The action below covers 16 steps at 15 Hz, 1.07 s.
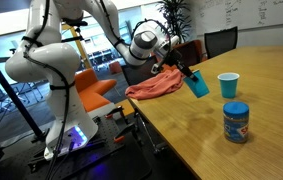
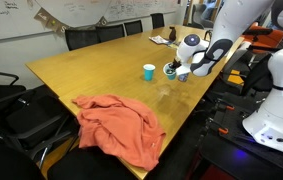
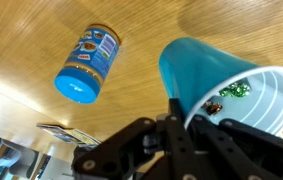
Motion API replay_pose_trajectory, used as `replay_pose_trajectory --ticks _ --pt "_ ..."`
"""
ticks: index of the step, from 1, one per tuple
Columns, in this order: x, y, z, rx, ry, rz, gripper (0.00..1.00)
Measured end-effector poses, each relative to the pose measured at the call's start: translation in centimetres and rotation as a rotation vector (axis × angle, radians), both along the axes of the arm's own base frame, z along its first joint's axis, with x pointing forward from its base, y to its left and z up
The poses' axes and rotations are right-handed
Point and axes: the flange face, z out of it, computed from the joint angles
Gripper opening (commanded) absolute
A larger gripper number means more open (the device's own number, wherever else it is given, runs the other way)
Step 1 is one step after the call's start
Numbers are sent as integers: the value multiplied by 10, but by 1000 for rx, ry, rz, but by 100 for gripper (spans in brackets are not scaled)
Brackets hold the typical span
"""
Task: Pour the sweets in the right cup onto the table then put two sweets in the left cup
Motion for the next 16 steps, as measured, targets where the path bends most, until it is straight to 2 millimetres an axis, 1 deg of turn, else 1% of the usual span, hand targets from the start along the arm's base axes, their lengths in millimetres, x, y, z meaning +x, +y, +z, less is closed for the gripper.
replay_pose_trajectory --ticks 1,2,5,7,11,14,16 --pt "0 1 -2 -14 2 0 3" --pt "-1 0 -4 -23 3 0 1" --pt "0 -6 -1 -20 -5 -17 1" --pt "1 -6 0 -38 -11 -22 1" --pt "1 9 -6 -112 -4 7 1" --pt "-2 21 -14 -195 30 37 1" --pt "-5 25 -21 -255 66 47 1"
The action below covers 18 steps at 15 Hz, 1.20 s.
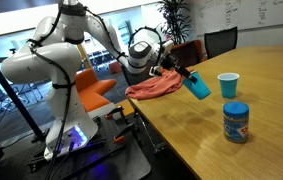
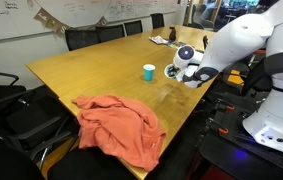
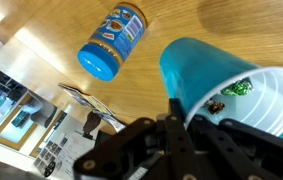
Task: Pour the sweets in the right cup onto the table then put two sweets in the left cup
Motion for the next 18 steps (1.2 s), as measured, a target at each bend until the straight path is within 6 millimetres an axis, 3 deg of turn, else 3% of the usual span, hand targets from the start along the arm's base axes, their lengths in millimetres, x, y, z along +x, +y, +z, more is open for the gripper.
replay_pose_trajectory --ticks 10,18 --pt "-16 4 -28 -316 157 13 1" --pt "-4 20 -43 -512 255 51 1"
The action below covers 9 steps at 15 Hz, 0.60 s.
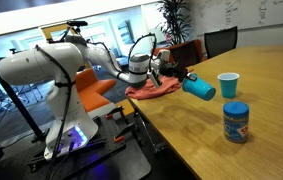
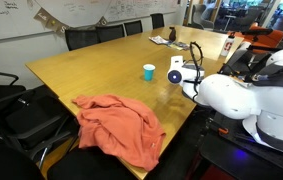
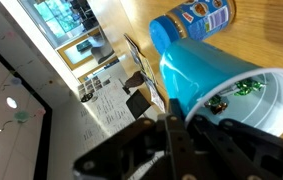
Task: Pour the sweets in the right cup onto the table then put two sweets in the left cup
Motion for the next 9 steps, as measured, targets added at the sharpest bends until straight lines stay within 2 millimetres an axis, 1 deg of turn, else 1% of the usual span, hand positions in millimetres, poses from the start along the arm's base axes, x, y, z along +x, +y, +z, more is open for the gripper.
replay_pose_trajectory --ticks 4,9 --pt "1 7 -7 -117 96 43 1" --pt "4 14 -13 -206 188 80 1"
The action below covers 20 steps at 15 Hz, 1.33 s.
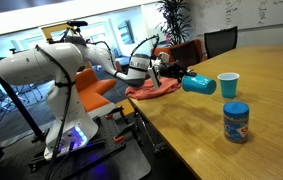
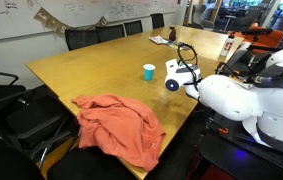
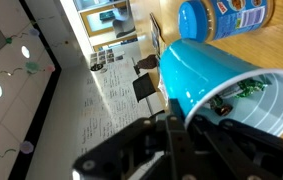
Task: Pour the sweets in the right cup onto the table then put two sweets in the left cup
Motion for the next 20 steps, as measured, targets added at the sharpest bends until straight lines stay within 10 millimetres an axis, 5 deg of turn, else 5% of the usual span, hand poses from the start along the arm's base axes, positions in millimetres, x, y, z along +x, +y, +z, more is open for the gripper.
replay_pose_trajectory --ticks 15,20 --pt "5 4 -3 -233 149 13 1" --pt "9 -5 -4 -158 95 -35 1"
